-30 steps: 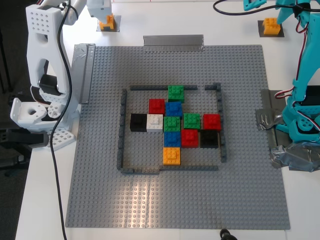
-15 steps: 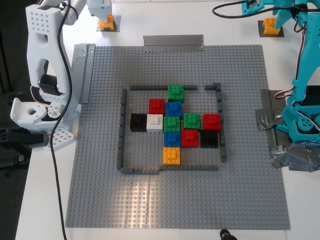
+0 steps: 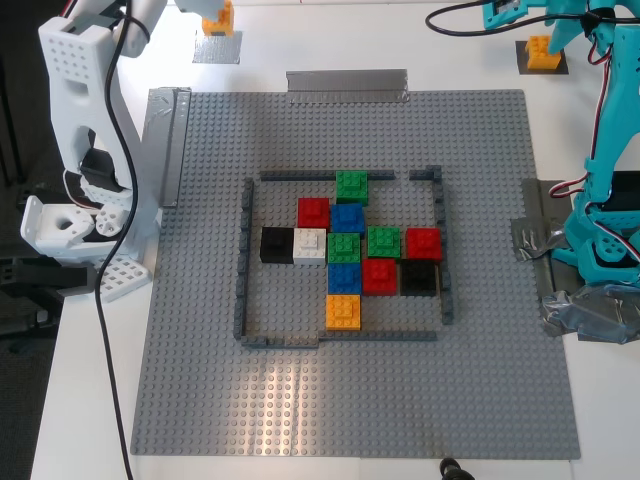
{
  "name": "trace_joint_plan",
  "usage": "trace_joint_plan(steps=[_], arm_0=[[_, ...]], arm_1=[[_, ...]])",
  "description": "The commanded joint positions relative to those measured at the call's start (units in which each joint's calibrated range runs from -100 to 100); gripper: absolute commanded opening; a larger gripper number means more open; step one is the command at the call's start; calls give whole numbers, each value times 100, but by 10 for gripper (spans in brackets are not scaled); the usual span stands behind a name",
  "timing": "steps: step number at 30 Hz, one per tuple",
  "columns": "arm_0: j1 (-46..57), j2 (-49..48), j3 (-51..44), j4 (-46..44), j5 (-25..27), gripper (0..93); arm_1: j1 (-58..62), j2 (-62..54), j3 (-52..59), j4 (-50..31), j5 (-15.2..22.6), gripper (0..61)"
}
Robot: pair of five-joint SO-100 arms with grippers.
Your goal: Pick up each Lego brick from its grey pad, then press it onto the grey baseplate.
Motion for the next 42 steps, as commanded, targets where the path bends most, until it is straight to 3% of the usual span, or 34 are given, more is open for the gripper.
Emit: trace_joint_plan(steps=[1,7,14,23,35,42], arm_0=[[36,-46,-147,-8,32,204],[43,75,-165,-8,32,204],[115,169,-192,-89,37,204],[123,169,-174,-244,12,126],[253,169,-156,-391,-2,125],[246,143,-156,-391,42,47]], arm_1=[[271,-1357,325,306,-220,3],[736,-2241,1057,908,-782,2],[1548,-3606,2727,1071,-1285,2],[2890,-4645,4343,1128,-1954,2],[4189,-4782,5129,851,-2174,1],[4871,-4714,5797,314,-2139,1]])
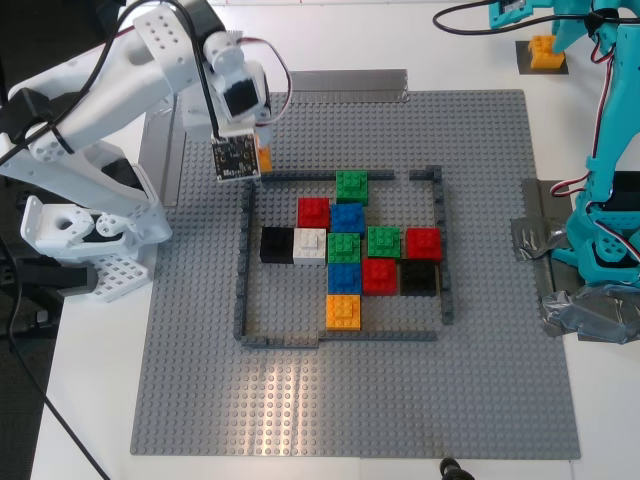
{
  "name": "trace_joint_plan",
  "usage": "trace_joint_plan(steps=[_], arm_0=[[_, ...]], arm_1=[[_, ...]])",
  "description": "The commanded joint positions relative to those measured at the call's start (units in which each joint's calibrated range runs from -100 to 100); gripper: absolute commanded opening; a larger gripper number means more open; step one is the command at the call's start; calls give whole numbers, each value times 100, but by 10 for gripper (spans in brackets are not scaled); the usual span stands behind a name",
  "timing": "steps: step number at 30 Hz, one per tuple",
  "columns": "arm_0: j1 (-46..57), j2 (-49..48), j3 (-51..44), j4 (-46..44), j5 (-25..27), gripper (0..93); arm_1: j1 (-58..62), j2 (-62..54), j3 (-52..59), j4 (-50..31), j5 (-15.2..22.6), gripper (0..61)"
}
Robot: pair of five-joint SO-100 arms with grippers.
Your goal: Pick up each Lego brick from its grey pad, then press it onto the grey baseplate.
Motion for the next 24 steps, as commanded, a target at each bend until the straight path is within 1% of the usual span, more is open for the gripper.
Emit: trace_joint_plan(steps=[1,5,8,12,14,18,20,22,23,24], arm_0=[[76,-85,-136,-34,0,46],[76,-119,-209,-26,102,0],[61,-145,-218,15,303,0],[76,-274,-209,47,332,0],[76,-574,-163,47,332,0],[-4,-1527,-136,161,337,0],[-142,-2051,-118,446,337,0],[-287,-2514,-118,942,376,0],[-396,-2737,-118,1243,474,0],[-497,-2926,-109,1243,581,0]], arm_1=[[403,-223,231,-314,35,1],[628,-240,547,-631,98,1],[759,-249,746,-827,133,1],[867,-249,908,-1006,152,1],[940,-249,971,-1079,167,1],[1121,-214,1116,-1323,284,1],[1208,-154,1143,-1372,338,1],[1295,-77,1152,-1380,372,1],[1339,-34,1152,-1388,387,1],[1368,9,1152,-1388,401,1]])
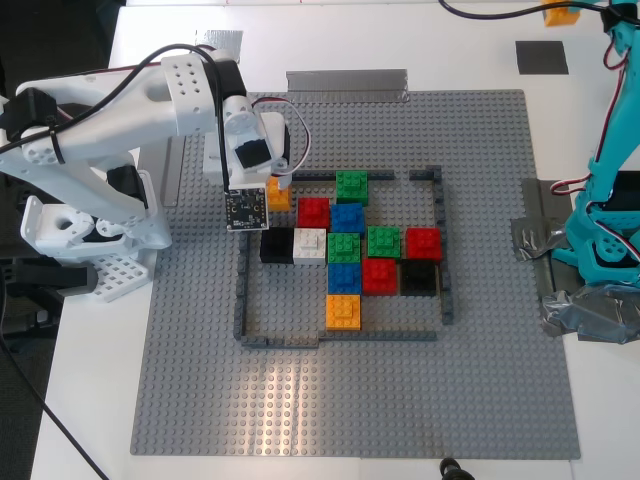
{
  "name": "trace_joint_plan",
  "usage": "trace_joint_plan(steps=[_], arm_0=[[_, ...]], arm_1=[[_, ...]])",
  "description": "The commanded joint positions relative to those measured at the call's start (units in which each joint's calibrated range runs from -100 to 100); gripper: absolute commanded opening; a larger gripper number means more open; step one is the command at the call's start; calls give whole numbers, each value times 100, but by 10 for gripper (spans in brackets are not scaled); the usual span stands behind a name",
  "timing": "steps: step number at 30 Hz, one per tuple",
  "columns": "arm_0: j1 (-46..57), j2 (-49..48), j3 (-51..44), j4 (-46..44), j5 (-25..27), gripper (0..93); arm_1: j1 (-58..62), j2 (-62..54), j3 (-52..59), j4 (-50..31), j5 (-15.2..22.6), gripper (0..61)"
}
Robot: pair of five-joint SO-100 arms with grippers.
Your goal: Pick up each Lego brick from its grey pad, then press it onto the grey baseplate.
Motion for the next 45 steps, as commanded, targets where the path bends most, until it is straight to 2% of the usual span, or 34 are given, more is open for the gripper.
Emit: trace_joint_plan(steps=[1,7,10,18,26,36,40,41,43,45], arm_0=[[-429,-1290,19,539,320,0],[-1314,-2234,1301,539,452,0],[-2097,-2629,2213,539,647,0],[-3962,-3770,4100,539,638,0],[-5717,-4723,5310,539,613,0],[-7966,-5221,5418,539,-124,0],[-8626,-5187,5427,539,-647,0],[-8742,-5144,5391,539,-1003,0],[-8779,-5075,5391,539,-1389,0],[-8786,-4955,5391,539,-1560,0]], arm_1=[[188,60,-66,-61,84,1],[405,223,-48,-110,157,1],[464,275,-30,-166,191,1],[551,309,60,-280,259,1],[565,266,186,-345,294,1],[587,86,376,-435,343,2],[601,26,394,-508,372,3],[616,26,385,-533,377,2],[623,34,367,-573,382,2],[630,34,367,-598,386,2]])
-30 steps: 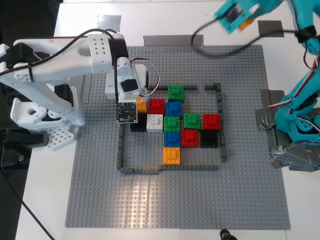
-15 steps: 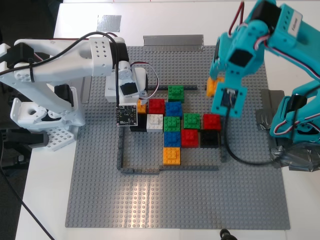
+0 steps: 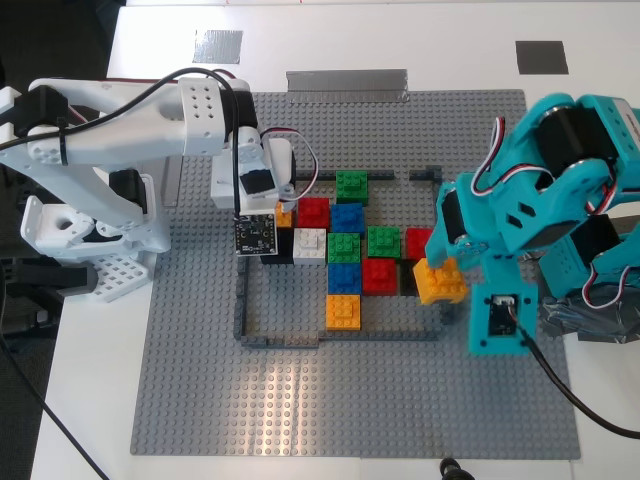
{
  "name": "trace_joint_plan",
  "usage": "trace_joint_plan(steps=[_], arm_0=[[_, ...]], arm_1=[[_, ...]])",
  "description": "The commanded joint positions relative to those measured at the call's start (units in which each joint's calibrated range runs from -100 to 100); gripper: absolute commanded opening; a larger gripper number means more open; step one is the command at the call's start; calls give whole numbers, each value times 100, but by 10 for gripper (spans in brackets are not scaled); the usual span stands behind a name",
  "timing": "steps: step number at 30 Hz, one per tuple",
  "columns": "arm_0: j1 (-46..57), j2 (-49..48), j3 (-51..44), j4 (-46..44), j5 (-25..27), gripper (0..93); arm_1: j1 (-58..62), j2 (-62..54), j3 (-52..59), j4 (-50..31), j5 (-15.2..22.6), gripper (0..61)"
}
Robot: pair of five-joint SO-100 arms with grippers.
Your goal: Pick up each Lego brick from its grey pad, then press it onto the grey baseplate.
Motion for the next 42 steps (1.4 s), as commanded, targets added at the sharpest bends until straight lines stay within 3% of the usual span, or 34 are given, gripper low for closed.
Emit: trace_joint_plan(steps=[1,9,12,15,28,34,37,40,42], arm_0=[[-107,186,-82,52,-591,0],[-128,984,-82,52,-1162,0],[-128,1104,-82,-102,-1177,0],[-172,1122,-1,-387,-1177,0],[-440,1740,297,-477,-1177,0],[-194,1851,351,-1111,-1162,0],[-201,1851,694,-1339,-1138,0],[-187,1843,1137,-1591,-1128,0],[-201,1791,1363,-1673,-1128,0]], arm_1=[[74,-302,-78,-83,25,2],[118,-294,-24,-181,49,13],[139,-294,-24,-213,35,127],[154,-294,-15,-254,30,167],[16,-491,-250,-83,74,134],[-318,-1075,-421,421,88,129],[-499,-1350,-575,739,93,98],[-702,-1599,-719,1032,142,5],[-826,-1684,-854,1243,137,4]])
